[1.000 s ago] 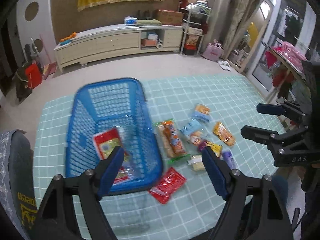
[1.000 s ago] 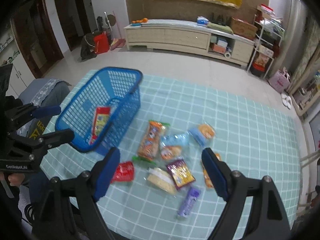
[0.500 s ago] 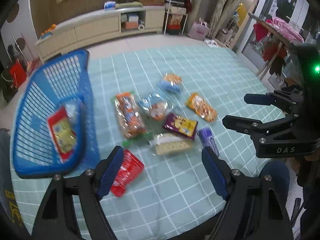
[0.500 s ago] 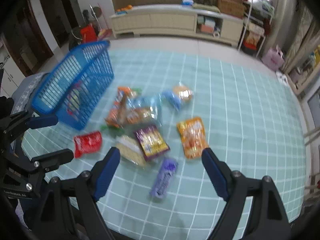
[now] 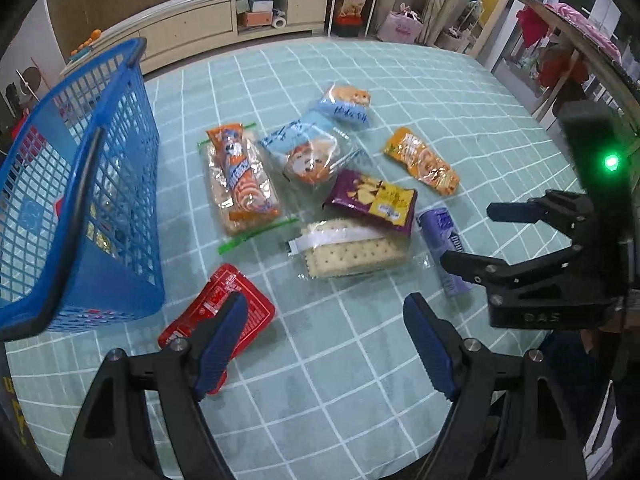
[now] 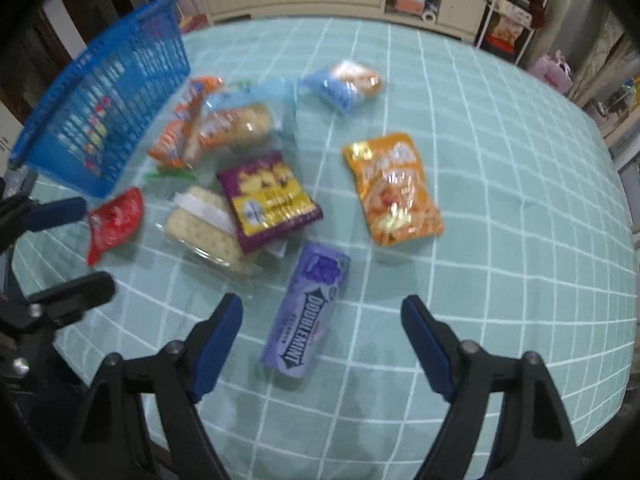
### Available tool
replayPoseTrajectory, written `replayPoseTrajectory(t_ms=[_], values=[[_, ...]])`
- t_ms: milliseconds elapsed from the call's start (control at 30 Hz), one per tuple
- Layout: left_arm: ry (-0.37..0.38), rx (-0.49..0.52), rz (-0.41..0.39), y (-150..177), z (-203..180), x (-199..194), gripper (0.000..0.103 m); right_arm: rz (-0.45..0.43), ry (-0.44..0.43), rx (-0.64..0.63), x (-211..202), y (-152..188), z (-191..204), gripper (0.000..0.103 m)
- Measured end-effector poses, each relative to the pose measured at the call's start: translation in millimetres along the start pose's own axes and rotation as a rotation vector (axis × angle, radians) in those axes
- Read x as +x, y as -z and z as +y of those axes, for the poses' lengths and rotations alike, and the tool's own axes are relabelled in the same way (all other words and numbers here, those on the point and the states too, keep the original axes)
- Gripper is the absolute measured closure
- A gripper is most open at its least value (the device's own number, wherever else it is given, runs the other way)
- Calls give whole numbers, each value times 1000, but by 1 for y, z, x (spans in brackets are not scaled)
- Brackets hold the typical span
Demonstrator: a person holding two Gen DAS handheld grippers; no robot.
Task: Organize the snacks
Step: 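Grasp the purple Doublemint pack with the right gripper while the left grasps the cake bag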
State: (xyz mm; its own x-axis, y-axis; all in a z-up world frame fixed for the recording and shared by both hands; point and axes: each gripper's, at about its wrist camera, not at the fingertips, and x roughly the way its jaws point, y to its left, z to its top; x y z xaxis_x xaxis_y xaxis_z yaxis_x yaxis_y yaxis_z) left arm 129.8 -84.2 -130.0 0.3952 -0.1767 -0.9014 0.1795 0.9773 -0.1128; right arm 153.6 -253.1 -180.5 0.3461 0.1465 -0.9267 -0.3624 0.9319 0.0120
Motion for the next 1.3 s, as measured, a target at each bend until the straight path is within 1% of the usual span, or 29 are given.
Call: replayPoseTrajectory(t_ms=[67, 167, 300, 333, 367, 400, 433, 533, 667, 733, 800, 867, 900, 1067, 1133, 1233, 1300], values=[[2, -6, 5, 1, 2, 2, 25, 28, 4, 6, 9, 2, -1, 31], [7, -1, 2, 1, 4, -1, 25, 52, -1, 12, 16, 5, -2, 35], [-2, 0, 2, -3, 3, -2, 25, 53, 1, 11, 20, 6, -1, 41], [0, -3, 2, -4, 3, -2, 25, 45, 7, 4, 19, 6, 0, 48], [3, -7, 1, -6, 2, -1, 25, 40, 13, 0, 19, 6, 2, 58], [5, -9, -2, -7, 1, -2, 25, 35, 19, -4, 19, 6, 3, 66], [8, -13, -4, -9, 0, -2, 25, 33, 20, -2, 18, 6, 2, 67], [6, -16, 0, -17, -5, 0, 25, 21, -39, 27, 15, 7, -6, 68], [-1, -29, 12, -32, -8, 4, 25, -14, -56, 48, -3, 0, -22, 68], [7, -49, 24, -43, -7, 8, 25, -36, -65, 55, -16, -3, -31, 68], [-1, -70, 32, -53, -7, 10, 25, -47, -73, 60, -24, -9, -39, 68], [-3, -100, 37, -65, -5, 12, 25, -52, -80, 65, -29, -24, -48, 68], [-1, -123, 52, -73, -3, 15, 25, -55, -82, 68, -31, -27, -52, 68], [1, -217, 86, -102, 9, 31, 25, -67, -91, 67, -31, -49, -67, 68], [-10, -253, 123, -114, 16, 44, 25, -65, -101, 72, -28, -57, -72, 68], [-13, -311, 162, -123, 25, 62, 25, -67, -107, 62, -13, -69, -68, 68], [-17, -322, 183, -127, 27, 74, 25, -69, -106, 56, -8, -72, -66, 68]])
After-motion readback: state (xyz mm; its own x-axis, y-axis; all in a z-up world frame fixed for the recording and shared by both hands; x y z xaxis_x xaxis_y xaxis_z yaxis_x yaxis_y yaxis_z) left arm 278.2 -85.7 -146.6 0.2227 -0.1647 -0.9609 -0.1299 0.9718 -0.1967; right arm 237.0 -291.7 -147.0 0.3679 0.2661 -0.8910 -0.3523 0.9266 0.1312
